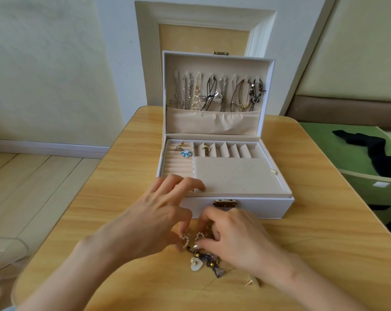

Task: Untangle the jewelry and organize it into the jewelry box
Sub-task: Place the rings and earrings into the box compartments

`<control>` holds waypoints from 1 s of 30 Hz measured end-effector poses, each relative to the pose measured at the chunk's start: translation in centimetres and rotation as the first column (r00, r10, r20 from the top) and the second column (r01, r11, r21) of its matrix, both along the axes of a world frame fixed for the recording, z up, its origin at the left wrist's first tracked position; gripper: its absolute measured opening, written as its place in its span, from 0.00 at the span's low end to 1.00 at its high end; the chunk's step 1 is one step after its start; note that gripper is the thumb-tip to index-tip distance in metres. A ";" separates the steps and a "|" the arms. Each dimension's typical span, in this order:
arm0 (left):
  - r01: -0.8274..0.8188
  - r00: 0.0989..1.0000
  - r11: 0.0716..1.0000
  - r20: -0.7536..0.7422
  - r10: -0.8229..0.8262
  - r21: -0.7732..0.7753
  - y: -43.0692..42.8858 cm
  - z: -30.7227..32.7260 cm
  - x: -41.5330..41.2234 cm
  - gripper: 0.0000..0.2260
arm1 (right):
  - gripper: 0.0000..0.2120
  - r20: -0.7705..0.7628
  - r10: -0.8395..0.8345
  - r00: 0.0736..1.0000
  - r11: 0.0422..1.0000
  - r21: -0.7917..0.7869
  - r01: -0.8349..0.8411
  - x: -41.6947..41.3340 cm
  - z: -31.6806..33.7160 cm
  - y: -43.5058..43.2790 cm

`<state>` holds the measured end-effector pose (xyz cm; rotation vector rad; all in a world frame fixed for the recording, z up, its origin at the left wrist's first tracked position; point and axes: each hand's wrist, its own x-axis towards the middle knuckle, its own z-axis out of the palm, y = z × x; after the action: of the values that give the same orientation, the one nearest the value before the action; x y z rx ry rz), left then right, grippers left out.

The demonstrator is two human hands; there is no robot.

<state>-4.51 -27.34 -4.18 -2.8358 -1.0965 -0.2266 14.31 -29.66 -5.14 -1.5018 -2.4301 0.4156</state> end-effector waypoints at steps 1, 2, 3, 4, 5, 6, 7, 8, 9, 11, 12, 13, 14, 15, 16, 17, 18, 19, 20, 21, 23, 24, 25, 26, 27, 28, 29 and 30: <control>0.001 1.000 1.000 0.004 -0.001 -0.001 0.0 -0.1 0.1 0.15 | 0.09 -0.004 -0.007 1.000 1.000 -0.014 0.007 -0.1 0.1 0.0; 0.000 1.000 1.000 0.005 0.000 -0.002 -0.1 -0.1 0.2 0.14 | 0.10 -0.012 -0.010 1.000 1.000 -0.023 0.010 -0.1 0.1 -0.1; -0.001 1.000 1.000 0.007 0.001 0.000 -0.1 -0.2 0.4 0.14 | 0.10 -0.020 -0.015 1.000 0.999 -0.035 0.014 -0.1 0.1 -0.2; 0.000 1.000 1.000 0.012 0.000 0.002 -0.2 -0.2 0.5 0.14 | 0.11 -0.034 -0.024 0.999 0.999 -0.049 0.022 0.0 0.1 -0.2; 0.003 1.000 1.000 0.020 -0.003 0.002 -0.2 -0.3 0.6 0.14 | 0.11 -0.061 -0.035 0.998 0.998 -0.059 0.032 0.2 0.1 -0.3; 0.007 1.000 1.000 0.028 -0.007 -0.001 -0.2 -0.3 0.6 0.14 | 0.11 -0.101 -0.046 0.994 0.997 -0.067 0.039 0.4 0.2 -0.3; 0.010 0.999 1.000 0.035 -0.010 -0.005 -0.2 -0.4 0.6 0.13 | 0.11 -0.156 -0.060 0.986 0.996 -0.078 0.048 0.6 0.2 -0.3; 0.013 0.999 1.000 0.040 -0.013 -0.012 -0.1 -0.4 0.5 0.13 | 0.10 -0.230 -0.076 0.970 0.994 -0.096 0.056 0.9 0.4 -0.2; 0.018 0.999 1.000 0.050 -0.016 -0.022 -0.1 -0.4 0.5 0.12 | 0.09 -0.313 -0.097 0.945 0.990 -0.125 0.060 1.2 0.6 -0.2; 0.034 0.995 0.998 0.097 -0.029 -0.052 0.1 -0.3 0.2 0.11 | 0.05 -0.489 -0.153 0.859 0.979 -0.195 0.063 1.7 1.1 -0.2; 0.045 0.990 0.997 0.134 -0.036 -0.070 0.2 -0.2 0.1 0.10 | 0.04 -0.559 -0.186 0.808 0.969 -0.239 0.057 1.9 1.4 -0.3; 0.056 0.982 0.995 0.184 -0.039 -0.088 0.4 -0.1 -0.1 0.10 | 0.03 -0.612 -0.212 0.762 0.958 -0.283 0.040 2.1 1.7 -0.4; 0.067 0.968 0.992 0.248 -0.039 -0.108 0.5 0.1 -0.2 0.10 | 0.03 -0.650 -0.227 0.725 0.950 -0.311 0.019 2.2 1.8 -0.5; 0.078 0.948 0.988 0.317 -0.033 -0.132 0.6 0.3 -0.3 0.10 | 0.03 -0.680 -0.236 0.694 0.945 -0.326 0.002 2.2 1.9 -0.6; 0.092 0.922 0.984 0.386 -0.025 -0.156 0.7 0.6 -0.4 0.10 | 0.03 -0.705 -0.243 0.667 0.943 -0.333 -0.007 2.3 1.9 -0.7; 0.108 0.892 0.978 0.452 -0.016 -0.177 0.7 0.8 -0.4 0.11 | 0.03 -0.729 -0.255 0.636 0.940 -0.341 -0.014 2.3 2.0 -0.7; 0.125 0.858 0.972 0.514 -0.005 -0.199 0.7 1.0 -0.4 0.11 | 0.04 -0.758 -0.270 0.594 0.936 -0.352 -0.023 2.3 2.1 -0.7; 0.142 0.821 0.964 0.571 0.012 -0.225 0.6 1.2 -0.3 0.12 | 0.05 -0.790 -0.290 0.540 0.929 -0.368 -0.040 2.3 2.2 -0.7; 0.158 0.782 0.953 0.622 0.039 -0.258 0.5 1.3 -0.2 0.12 | 0.06 -0.818 -0.309 0.486 0.921 -0.384 -0.061 2.3 2.3 -0.6; 0.172 0.744 0.940 0.664 0.072 -0.295 0.4 1.4 -0.1 0.12 | 0.06 -0.835 -0.324 0.444 0.913 -0.399 -0.083 2.3 2.4 -0.6; 0.191 0.685 0.913 0.715 0.140 -0.361 0.2 1.4 0.1 0.13 | 0.06 -0.852 -0.340 0.398 0.898 -0.420 -0.130 2.4 2.6 -0.5; 0.200 0.666 0.901 0.728 0.163 -0.385 0.1 1.4 0.2 0.13 | 0.05 -0.858 -0.347 0.379 0.891 -0.428 -0.153 2.4 2.7 -0.5; 0.211 0.651 0.890 0.737 0.180 -0.404 0.0 1.3 0.3 0.13 | 0.05 -0.863 -0.352 0.362 0.885 -0.433 -0.173 2.4 2.7 -0.4; 0.221 0.638 0.882 0.745 0.193 -0.417 0.0 1.3 0.5 0.12 | 0.05 -0.867 -0.354 0.351 0.881 -0.435 -0.186 2.5 2.7 -0.4; 0.227 0.626 0.877 0.753 0.203 -0.424 0.0 1.3 0.5 0.12 | 0.07 -0.869 -0.353 0.347 0.879 -0.435 -0.194 2.5 2.8 -0.3; 0.228 0.614 0.875 0.760 0.212 -0.428 0.0 1.2 0.6 0.12 | 0.09 -0.869 -0.351 0.349 0.879 -0.434 -0.197 2.6 2.7 -0.2; 0.228 0.606 0.874 0.765 0.217 -0.428 -0.1 1.2 0.6 0.12 | 0.12 -0.866 -0.348 0.358 0.878 -0.435 -0.199 2.6 2.7 -0.2; 0.223 0.606 0.879 0.766 0.214 -0.422 -0.1 1.2 0.7 0.11 | 0.13 -0.860 -0.344 0.376 0.877 -0.437 -0.197 2.7 2.7 -0.1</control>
<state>-3.84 -27.41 -2.97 -3.2060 -1.4227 -1.5947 17.01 -29.78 -2.46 -0.9888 -1.3188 1.4798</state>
